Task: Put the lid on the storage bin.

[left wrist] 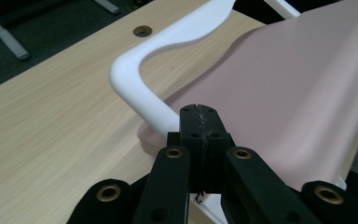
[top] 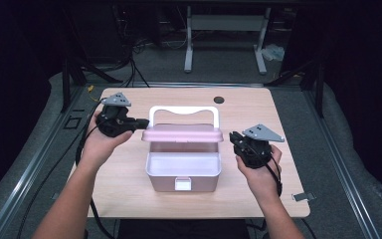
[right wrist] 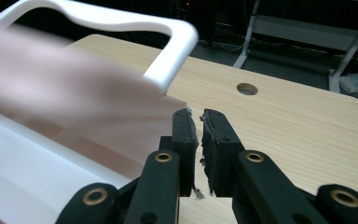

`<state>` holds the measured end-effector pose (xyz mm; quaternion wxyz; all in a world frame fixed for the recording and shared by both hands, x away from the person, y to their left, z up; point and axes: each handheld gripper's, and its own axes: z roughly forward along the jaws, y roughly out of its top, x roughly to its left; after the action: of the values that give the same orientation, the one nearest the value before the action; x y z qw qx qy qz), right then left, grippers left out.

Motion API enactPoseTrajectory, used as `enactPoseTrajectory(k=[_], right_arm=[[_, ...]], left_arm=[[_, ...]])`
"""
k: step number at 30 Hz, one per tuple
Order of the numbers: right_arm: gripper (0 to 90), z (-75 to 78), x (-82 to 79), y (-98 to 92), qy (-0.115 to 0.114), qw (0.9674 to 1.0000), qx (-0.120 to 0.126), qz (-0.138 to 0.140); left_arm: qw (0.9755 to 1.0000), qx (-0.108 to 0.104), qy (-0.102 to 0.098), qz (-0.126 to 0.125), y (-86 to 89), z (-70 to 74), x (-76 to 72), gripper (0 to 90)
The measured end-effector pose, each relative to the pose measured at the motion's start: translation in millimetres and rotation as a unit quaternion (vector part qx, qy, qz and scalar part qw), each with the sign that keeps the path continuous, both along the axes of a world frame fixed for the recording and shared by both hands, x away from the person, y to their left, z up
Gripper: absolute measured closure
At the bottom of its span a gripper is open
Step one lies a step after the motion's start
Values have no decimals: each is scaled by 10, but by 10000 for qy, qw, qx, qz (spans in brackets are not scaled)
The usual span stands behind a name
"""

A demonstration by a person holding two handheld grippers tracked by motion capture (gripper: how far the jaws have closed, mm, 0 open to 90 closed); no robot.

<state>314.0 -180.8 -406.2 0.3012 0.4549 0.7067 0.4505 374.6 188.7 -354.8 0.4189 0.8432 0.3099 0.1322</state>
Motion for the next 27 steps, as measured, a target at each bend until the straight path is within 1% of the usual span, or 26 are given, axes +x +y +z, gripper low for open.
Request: enactPoseTrajectory(k=[2,5,8,9,11,12,13,14,16,18,19,20,21,23,25,26,27], right_arm=[[829,12,-6,-35,-9,10000,28,-41],[829,15,-8,-59,-34,10000,38,-48],[825,-7,3,-67,8,10000,14,-45],[823,-22,11,-69,17,10000,11,-46],[813,-67,37,-81,66,10000,43,-60],[810,-85,46,-89,98,9999,45,-55],[805,-112,59,-103,116,9999,18,-77],[802,-160,79,-126,168,9998,29,-117],[795,-219,105,-164,245,9996,48,-158],[775,-278,127,-200,304,9993,26,-194],[762,-311,134,-218,326,9993,7,-205],[762,-311,134,-218,326,9993,7,-205],[744,-344,139,-231,331,9992,9,-203],[704,-427,140,-249,387,9990,-57,-222],[668,-479,140,-261,361,9991,-55,-227],[651,-507,143,-265,339,9991,-69,-239],[641,-566,150,-271,317,9992,-120,-225]], left_arm=[[9999,78,47,-80,-37,-91,-51,900],[9997,130,137,-184,-61,-232,-113,900],[9996,159,162,-193,-45,-342,-163,900],[9997,156,116,-131,-7,-377,-186,900],[9998,121,101,-80,44,-403,-195,898],[9999,124,108,-9,81,-421,-196,890],[9998,159,74,99,141,-454,-189,878],[9997,176,86,136,173,-473,-184,863],[9993,244,170,246,243,-529,-163,849],[9987,291,228,343,310,-596,-145,816],[9986,262,243,396,338,-629,-141,800],[9986,262,243,396,338,-629,-141,772],[9982,220,277,481,390,-678,-125,772],[9977,211,291,572,435,-726,-96,703],[9971,170,285,688,478,-776,-72,652],[9968,180,274,731,497,-805,-60,631],[9965,245,288,751,529,-862,-42,597]])
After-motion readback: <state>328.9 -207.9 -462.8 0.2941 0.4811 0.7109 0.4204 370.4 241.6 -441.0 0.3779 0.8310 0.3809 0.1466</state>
